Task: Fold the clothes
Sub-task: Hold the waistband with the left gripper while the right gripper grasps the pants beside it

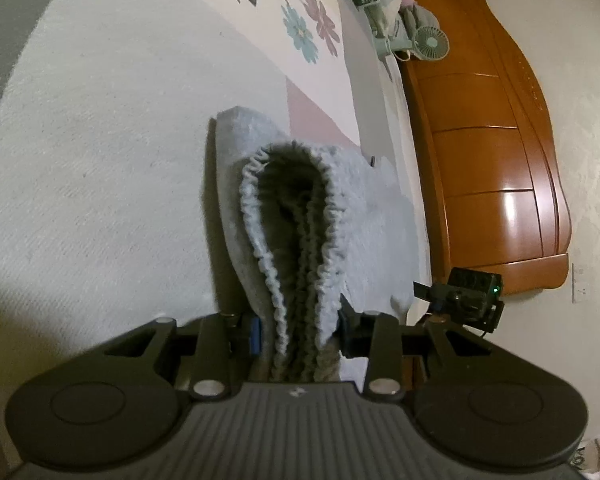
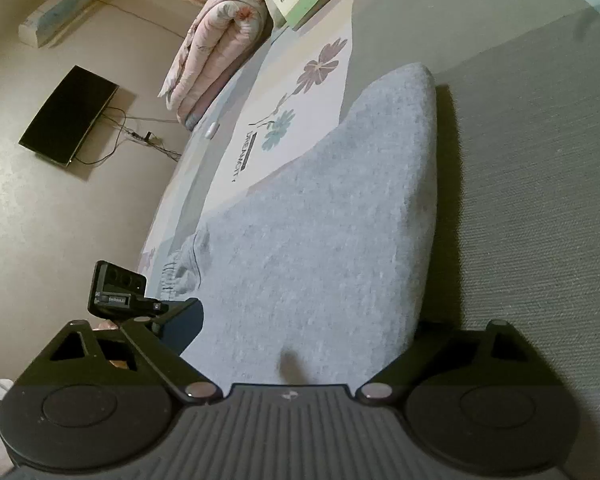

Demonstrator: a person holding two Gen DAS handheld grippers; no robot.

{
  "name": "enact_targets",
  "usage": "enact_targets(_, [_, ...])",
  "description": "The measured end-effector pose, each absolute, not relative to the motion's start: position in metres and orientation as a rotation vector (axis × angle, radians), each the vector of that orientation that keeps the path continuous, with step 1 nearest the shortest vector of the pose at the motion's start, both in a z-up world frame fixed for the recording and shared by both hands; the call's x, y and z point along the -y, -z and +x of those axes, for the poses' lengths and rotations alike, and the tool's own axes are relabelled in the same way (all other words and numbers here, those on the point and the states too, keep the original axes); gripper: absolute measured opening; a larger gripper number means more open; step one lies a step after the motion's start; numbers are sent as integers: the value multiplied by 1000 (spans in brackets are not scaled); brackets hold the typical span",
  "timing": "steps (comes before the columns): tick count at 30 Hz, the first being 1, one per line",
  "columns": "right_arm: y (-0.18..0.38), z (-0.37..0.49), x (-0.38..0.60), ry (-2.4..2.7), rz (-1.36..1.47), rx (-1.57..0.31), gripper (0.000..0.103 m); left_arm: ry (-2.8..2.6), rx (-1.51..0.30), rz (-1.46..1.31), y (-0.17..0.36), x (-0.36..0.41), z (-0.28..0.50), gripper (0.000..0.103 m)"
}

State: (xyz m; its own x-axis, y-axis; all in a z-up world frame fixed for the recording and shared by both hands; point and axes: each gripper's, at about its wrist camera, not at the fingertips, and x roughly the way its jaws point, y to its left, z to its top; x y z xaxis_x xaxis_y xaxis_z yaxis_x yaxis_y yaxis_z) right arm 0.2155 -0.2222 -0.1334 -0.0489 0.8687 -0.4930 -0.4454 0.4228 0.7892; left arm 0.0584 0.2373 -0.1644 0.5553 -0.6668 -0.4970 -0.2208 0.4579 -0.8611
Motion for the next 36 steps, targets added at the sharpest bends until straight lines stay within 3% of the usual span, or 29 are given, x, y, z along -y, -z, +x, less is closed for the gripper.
enact_targets(2, [134,214,224,-1128,442,-1177,87,334,-981,-1093,164,-238,58,37])
enact_targets(5, [137,215,231,-1108,444,-1169,72,326,-974,-1089,162,-239,57,36])
enact_targets(7, [139,216,234,-1084,439,-1171,58,318,-968,-1085,160,-239,55,36])
enact_targets(9, [143,217,237,-1047,446,-1181,33,316,-966,-1085,159,-239,54,36])
enact_targets(11, [149,220,243,-1017,486,-1202,20,316,-968,-1085,158,-238,54,35])
enact_targets(13, [150,222,243,-1011,495,-1214,20,316,-971,-1089,157,-239,54,35])
enact_targets(15, [148,223,240,-1022,485,-1221,33,321,-967,-1102,158,-240,52,36])
enact_targets(17, [146,226,236,-1032,496,-1229,40,325,-963,-1116,159,-241,50,36])
enact_targets(20, [148,232,230,-1043,525,-1243,43,346,-958,-1140,162,-244,50,36])
enact_targets(29, [148,222,233,-1073,534,-1246,42,357,-939,-1154,164,-246,49,35])
enact_targets(31, [148,219,233,-1062,519,-1238,37,349,-946,-1149,163,-245,49,35])
enact_targets(33, [148,220,231,-1026,498,-1248,18,331,-956,-1129,160,-242,50,35])
enact_targets(36, [148,215,231,-1002,502,-1239,18,298,-957,-1086,153,-237,50,34])
